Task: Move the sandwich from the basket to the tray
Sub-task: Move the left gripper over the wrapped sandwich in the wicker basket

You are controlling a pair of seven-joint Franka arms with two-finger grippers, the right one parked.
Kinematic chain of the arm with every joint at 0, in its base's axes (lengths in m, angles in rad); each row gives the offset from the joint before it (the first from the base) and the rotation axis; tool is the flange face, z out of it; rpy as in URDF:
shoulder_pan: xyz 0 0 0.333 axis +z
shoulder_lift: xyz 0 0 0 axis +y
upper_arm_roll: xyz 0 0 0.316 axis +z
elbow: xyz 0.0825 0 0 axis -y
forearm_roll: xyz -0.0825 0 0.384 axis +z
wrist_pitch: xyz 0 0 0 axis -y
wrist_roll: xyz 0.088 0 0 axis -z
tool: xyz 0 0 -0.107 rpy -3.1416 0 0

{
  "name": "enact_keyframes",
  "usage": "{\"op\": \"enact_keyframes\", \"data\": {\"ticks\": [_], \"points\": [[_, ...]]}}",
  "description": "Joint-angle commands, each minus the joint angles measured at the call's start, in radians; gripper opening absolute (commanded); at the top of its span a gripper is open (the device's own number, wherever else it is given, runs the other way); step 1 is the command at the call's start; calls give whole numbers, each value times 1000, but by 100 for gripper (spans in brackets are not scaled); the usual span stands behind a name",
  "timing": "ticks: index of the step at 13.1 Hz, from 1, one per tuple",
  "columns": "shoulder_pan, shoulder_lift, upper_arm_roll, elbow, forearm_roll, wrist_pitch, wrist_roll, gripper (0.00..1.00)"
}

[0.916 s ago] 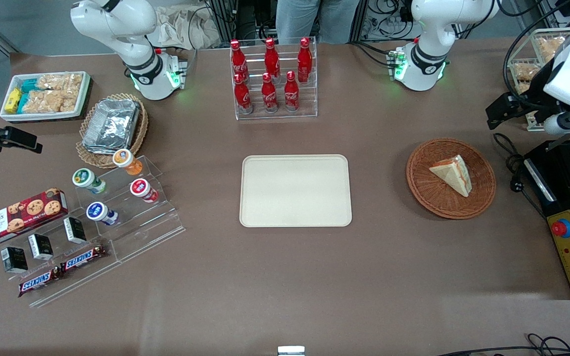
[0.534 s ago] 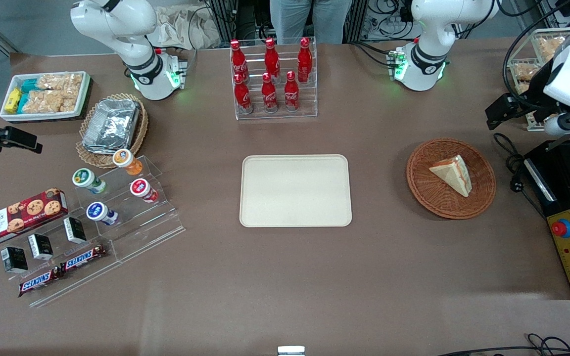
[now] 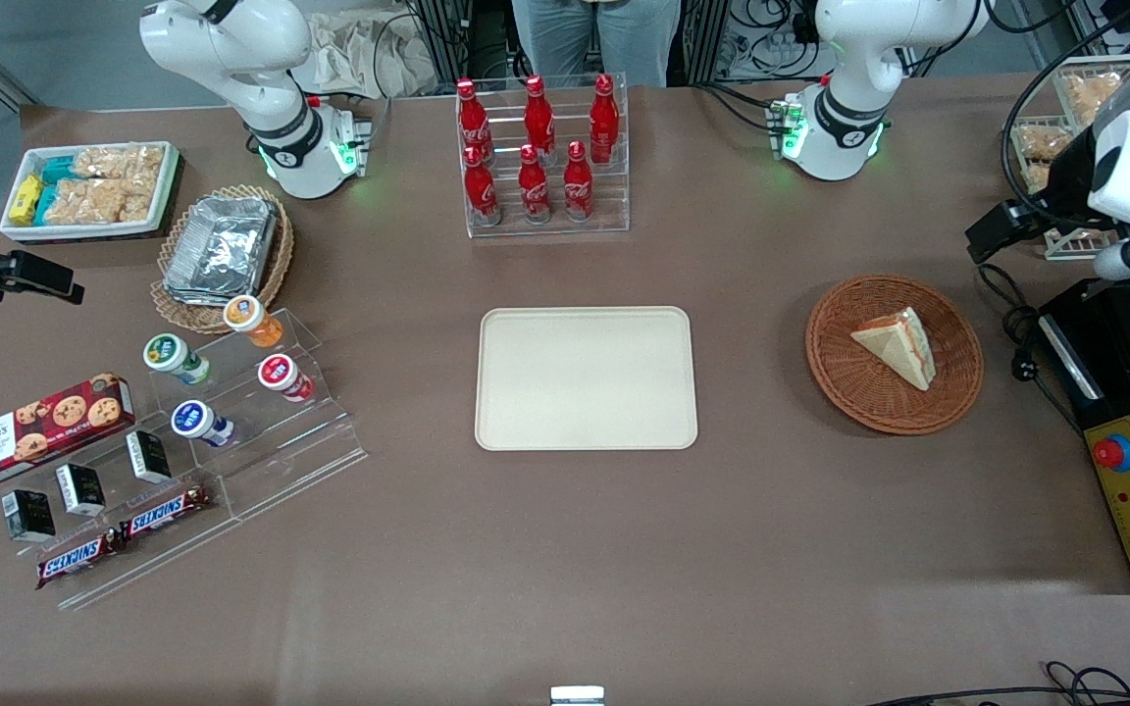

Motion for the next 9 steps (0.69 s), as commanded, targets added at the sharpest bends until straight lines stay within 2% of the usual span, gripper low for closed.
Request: {"op": "enact_keyframes", "data": {"ticks": [1,6,9], "points": [[8,-152,-3,-210,0,91,-37,100],[45,-249,25,-417,-6,200,-40,100],[58,-286,23,-566,-6,334,-119,100]]}}
